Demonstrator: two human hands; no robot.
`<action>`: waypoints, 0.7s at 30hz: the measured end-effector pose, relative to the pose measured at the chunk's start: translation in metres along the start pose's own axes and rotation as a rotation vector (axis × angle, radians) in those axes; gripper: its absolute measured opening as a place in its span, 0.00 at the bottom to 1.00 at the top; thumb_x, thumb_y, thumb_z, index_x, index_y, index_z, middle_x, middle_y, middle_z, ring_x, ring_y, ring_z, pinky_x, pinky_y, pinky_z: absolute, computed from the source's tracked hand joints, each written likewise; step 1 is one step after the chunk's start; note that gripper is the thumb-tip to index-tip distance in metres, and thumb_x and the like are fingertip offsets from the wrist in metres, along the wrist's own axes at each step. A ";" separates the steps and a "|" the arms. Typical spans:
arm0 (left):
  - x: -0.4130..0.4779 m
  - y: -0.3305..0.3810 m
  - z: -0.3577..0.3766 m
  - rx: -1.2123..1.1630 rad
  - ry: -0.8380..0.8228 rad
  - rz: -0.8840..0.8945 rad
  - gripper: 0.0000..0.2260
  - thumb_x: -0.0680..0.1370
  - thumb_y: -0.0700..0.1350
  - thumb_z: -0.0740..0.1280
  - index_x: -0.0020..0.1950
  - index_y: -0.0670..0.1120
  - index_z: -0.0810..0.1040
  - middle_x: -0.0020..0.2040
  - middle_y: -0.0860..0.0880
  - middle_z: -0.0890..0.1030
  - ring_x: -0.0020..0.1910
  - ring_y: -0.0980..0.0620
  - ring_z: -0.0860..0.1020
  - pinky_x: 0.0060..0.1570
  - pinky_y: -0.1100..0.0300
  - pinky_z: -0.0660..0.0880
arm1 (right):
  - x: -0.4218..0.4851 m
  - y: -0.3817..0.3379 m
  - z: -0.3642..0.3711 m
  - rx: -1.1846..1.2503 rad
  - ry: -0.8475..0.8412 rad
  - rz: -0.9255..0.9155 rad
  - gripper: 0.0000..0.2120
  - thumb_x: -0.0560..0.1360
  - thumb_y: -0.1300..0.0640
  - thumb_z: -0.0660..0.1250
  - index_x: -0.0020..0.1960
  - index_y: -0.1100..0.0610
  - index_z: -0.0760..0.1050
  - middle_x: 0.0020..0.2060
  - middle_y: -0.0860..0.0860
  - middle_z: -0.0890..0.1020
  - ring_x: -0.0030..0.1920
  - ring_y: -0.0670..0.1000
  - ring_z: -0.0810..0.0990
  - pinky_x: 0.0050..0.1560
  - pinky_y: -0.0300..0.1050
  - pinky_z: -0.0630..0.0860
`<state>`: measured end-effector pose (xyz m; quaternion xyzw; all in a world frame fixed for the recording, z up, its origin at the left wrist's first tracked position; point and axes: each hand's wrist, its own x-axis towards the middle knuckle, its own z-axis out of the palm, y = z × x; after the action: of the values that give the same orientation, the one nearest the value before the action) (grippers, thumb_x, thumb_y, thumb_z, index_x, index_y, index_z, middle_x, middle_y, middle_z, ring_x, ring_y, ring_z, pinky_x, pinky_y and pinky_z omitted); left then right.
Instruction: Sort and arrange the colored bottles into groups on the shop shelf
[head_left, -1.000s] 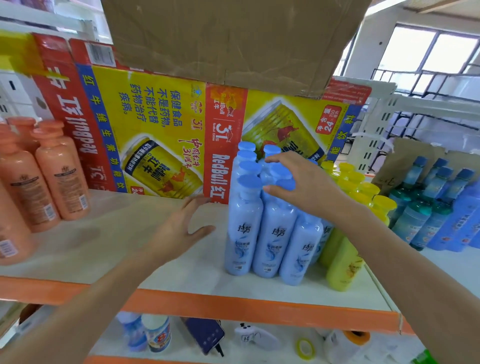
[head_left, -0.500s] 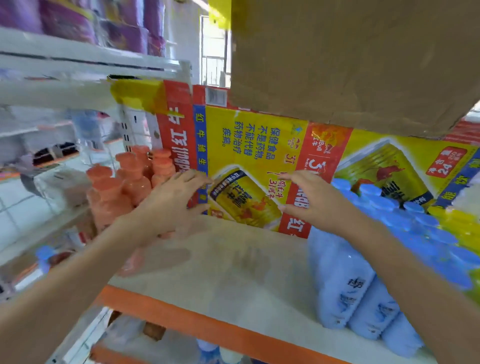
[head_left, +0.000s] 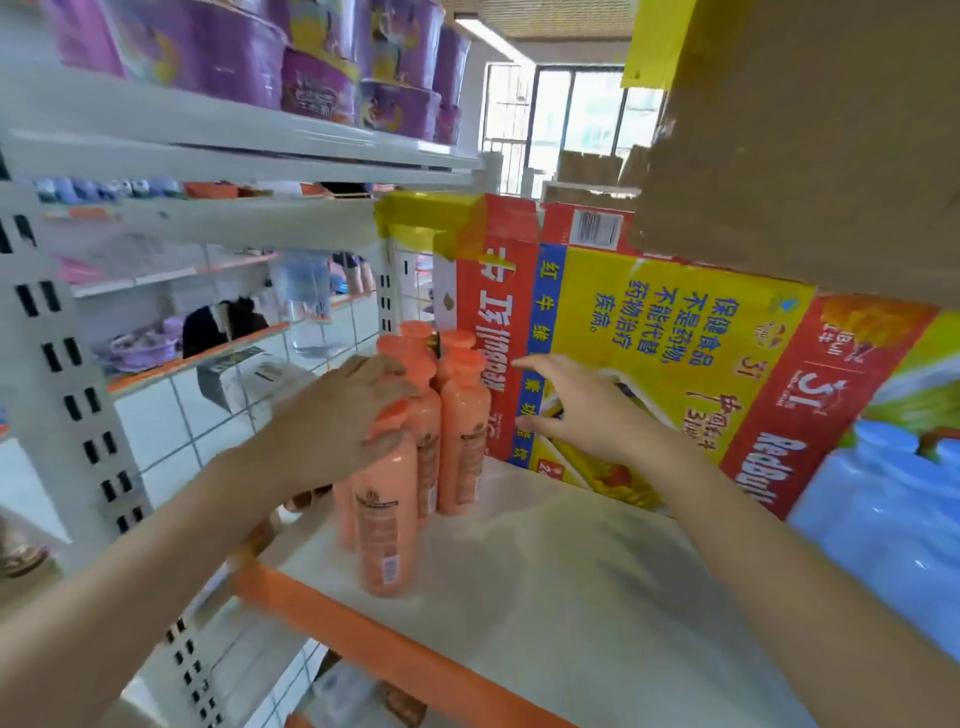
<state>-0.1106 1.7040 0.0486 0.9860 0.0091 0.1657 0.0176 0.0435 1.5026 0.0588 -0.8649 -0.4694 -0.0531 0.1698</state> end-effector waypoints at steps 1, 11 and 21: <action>-0.002 -0.005 0.002 -0.013 0.011 0.001 0.21 0.73 0.54 0.62 0.64 0.48 0.73 0.62 0.46 0.73 0.58 0.45 0.73 0.55 0.52 0.71 | 0.009 -0.003 0.005 0.005 -0.009 -0.009 0.32 0.74 0.49 0.67 0.73 0.50 0.58 0.71 0.49 0.63 0.69 0.50 0.67 0.67 0.48 0.66; -0.001 -0.017 0.009 -0.177 -0.029 0.009 0.23 0.75 0.60 0.57 0.68 0.53 0.67 0.64 0.55 0.68 0.61 0.54 0.69 0.58 0.56 0.70 | 0.073 -0.020 0.037 -0.056 -0.076 -0.053 0.31 0.76 0.56 0.65 0.75 0.53 0.56 0.74 0.51 0.61 0.73 0.51 0.59 0.70 0.42 0.57; 0.006 -0.019 0.013 -0.243 0.039 0.058 0.17 0.77 0.47 0.63 0.66 0.49 0.70 0.60 0.52 0.71 0.60 0.55 0.68 0.55 0.65 0.65 | 0.074 -0.029 0.027 -0.126 -0.004 0.024 0.19 0.71 0.56 0.69 0.61 0.53 0.72 0.59 0.53 0.76 0.59 0.53 0.74 0.57 0.48 0.72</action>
<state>-0.1012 1.7229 0.0374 0.9730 -0.0391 0.1854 0.1321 0.0583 1.5852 0.0589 -0.8794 -0.4552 -0.0789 0.1150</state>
